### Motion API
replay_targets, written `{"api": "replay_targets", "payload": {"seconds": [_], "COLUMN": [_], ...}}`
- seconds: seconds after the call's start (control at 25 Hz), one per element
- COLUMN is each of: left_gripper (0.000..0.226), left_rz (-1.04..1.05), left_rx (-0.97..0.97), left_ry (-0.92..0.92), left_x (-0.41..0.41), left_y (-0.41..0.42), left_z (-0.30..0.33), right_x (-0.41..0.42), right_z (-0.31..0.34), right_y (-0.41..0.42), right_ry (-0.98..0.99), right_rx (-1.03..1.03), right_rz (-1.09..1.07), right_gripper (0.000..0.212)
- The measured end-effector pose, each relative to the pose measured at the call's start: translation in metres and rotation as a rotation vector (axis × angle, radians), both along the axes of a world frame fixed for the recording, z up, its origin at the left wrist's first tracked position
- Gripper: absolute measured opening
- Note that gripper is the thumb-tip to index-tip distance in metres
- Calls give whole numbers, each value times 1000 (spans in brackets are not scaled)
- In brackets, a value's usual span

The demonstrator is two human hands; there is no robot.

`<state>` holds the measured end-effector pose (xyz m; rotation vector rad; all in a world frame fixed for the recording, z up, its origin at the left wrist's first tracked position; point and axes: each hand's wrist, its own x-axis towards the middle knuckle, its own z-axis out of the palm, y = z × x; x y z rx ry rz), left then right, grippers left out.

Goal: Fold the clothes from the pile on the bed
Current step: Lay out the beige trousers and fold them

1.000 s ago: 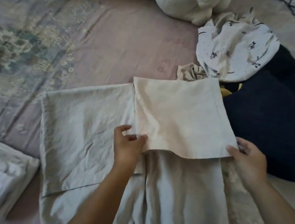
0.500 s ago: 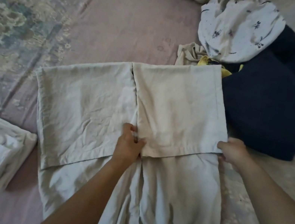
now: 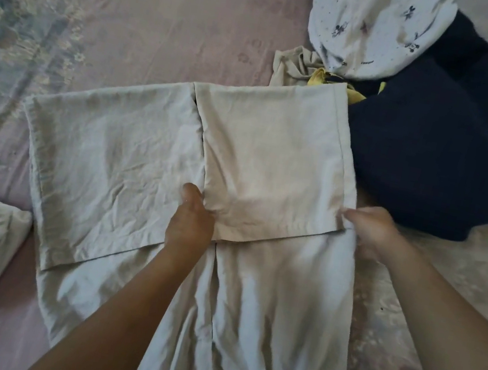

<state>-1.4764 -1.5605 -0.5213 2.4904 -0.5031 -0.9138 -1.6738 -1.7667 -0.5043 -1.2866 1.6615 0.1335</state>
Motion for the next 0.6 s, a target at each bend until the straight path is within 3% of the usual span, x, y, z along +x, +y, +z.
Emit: {"api": "replay_targets", "payload": {"seconds": [0.12,0.36,0.44,0.48,0.52,0.6], "left_gripper": [24,45,33,31,37,54], "left_rz": [-54,-271,-409,-467,-539,-773], "left_rx": [48,246,127,-9,-132,-105], "left_ry": [-37,-126,-468,-645,-716,-673], "left_x": [-10,-4,-1,-2,-3,-8], "left_y": [0,-2,-4,-8,-14,-32], "left_z": [-4,3,8,2,-2,-7], "right_x": [-8,-8,-5,-2,2,13], "right_z": [-4,-16,-15,-16,-20,-28], "right_y": [1,4,8,13,21,42], "right_ry": [45,182,275,368,450,426], "right_rx": [-132,-183,-262,-402,-591,-899], "right_rz": [-29,-142,-1,94,198,516], "right_gripper": [36,21,9,14,30,50]}}
